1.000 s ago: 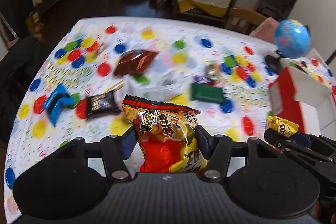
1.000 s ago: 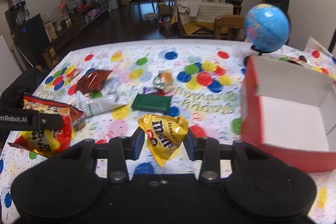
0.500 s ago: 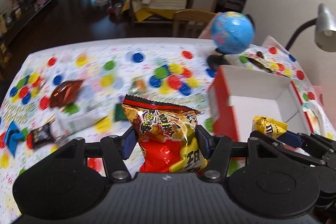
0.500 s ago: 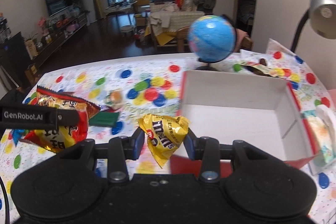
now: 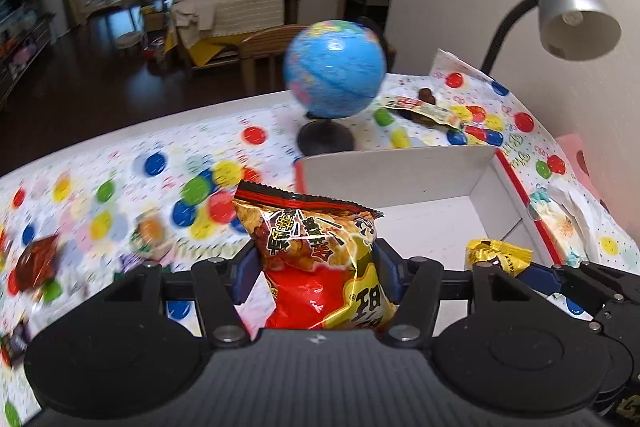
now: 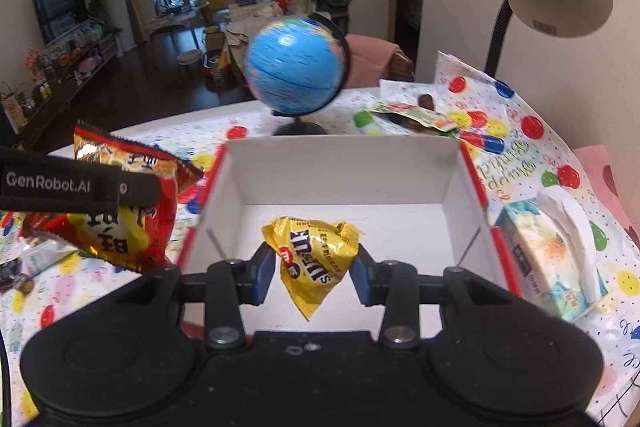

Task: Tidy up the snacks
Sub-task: 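Carry both snacks over the red box and lower them inside, then open both tools to drop the snacks into the box and withdraw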

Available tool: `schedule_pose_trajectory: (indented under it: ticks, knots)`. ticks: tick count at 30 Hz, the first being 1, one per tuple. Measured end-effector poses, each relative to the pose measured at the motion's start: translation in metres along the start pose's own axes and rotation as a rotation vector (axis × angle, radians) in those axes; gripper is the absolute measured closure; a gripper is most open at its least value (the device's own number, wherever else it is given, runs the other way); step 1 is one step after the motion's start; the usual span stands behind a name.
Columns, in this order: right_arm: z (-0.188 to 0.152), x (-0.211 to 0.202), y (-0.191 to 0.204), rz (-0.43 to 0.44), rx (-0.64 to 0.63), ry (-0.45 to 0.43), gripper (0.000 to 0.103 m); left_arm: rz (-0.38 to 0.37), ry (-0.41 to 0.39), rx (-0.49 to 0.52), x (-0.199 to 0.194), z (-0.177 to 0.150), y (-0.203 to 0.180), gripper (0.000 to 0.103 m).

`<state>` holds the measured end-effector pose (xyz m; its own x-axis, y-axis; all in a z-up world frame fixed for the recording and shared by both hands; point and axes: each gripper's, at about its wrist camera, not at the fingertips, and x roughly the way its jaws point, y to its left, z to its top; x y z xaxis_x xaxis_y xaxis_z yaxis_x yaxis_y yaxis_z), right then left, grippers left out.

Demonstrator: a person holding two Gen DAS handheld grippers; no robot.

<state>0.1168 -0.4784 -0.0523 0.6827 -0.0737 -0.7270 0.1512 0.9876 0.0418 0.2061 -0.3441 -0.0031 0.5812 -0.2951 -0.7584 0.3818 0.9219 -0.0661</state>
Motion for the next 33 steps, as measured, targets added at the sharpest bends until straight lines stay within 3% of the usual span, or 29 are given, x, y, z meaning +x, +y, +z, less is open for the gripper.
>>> schedule_pose_trajectory:
  ticks: [9, 18, 28, 33]
  knots:
    - [0.002, 0.044, -0.033, -0.054, 0.020, 0.084, 0.064, -0.028, 0.065, 0.090, 0.060, 0.016, -0.035, 0.043]
    - [-0.001, 0.076, -0.051, -0.088, 0.032, 0.147, 0.064, -0.017, 0.157, 0.129, 0.106, 0.012, -0.043, 0.043]
    - [-0.005, 0.090, -0.059, -0.099, 0.032, 0.187, 0.061, -0.001, 0.220, 0.153, 0.130, 0.002, -0.048, 0.043]
    - [-0.007, 0.088, -0.061, -0.095, 0.048, 0.195, 0.057, -0.010, 0.208, 0.152, 0.127, 0.000, -0.049, 0.034]
